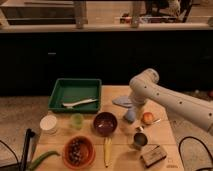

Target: Wipe purple bowl with towel

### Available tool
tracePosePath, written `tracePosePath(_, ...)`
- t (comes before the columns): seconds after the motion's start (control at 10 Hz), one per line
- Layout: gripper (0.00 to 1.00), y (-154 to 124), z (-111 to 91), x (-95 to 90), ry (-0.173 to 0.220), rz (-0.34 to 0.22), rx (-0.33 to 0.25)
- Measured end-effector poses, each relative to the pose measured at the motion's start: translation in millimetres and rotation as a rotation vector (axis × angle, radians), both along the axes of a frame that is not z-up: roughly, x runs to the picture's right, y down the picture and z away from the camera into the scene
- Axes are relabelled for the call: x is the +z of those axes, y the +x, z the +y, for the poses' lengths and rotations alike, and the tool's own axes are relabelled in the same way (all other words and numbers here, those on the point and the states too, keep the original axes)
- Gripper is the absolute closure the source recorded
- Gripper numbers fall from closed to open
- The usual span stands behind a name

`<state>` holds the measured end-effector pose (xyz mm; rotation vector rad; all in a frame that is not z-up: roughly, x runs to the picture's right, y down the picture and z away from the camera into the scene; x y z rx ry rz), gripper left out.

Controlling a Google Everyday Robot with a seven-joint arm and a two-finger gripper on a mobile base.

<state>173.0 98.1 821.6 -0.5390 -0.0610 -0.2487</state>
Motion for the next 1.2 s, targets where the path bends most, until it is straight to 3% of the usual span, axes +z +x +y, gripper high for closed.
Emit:
tracePosePath(0.2, 0.20, -8, -3, 12.8, 0.005, -0.017, -0.021)
tracePosePath(1.2, 0.20, -24, -12, 37.2, 0.020, -0.076, -0.104)
